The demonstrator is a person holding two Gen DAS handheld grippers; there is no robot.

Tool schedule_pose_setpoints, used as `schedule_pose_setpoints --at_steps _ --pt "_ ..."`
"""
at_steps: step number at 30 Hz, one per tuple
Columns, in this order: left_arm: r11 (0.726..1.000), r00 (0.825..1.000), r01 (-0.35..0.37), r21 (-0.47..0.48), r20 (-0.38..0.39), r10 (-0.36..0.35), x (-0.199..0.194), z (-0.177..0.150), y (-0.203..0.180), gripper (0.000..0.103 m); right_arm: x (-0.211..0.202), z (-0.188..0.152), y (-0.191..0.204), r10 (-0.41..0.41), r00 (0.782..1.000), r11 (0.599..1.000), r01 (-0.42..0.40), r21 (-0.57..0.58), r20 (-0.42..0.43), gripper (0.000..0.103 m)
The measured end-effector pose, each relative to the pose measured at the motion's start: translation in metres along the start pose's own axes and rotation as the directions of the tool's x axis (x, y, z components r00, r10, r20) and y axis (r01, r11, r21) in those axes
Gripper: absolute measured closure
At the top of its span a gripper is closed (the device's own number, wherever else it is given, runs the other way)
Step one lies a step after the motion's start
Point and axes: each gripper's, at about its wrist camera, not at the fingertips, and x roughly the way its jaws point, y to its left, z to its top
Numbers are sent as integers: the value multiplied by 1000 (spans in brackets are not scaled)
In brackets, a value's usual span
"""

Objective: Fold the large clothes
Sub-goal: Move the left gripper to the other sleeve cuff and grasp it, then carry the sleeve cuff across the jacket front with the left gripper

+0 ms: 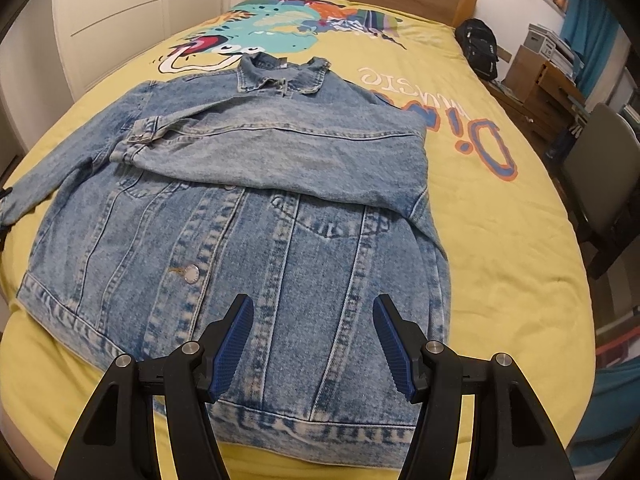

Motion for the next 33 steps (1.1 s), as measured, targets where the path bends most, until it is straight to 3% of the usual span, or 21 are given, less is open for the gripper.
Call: schedule_pose_setpoints --at_steps 9,15,22,33 --pt "999 999 -44 1 -12 44 -6 20 4 78 4 -6 -8 1 1000 1000 0 15 -12 39" --pt "997 997 -75 33 -35 76 2 11 -5 95 9 -9 -13 10 1000 1000 -10 25 -16 39" --pt "987 993 -120 108 -8 121 17 -6 -43 98 18 -16 -25 31 999 998 -29 58 -24 39" --pt "958 993 -112 264 -5 118 44 -43 -113 99 29 -26 -48 59 998 992 -57 108 -18 39"
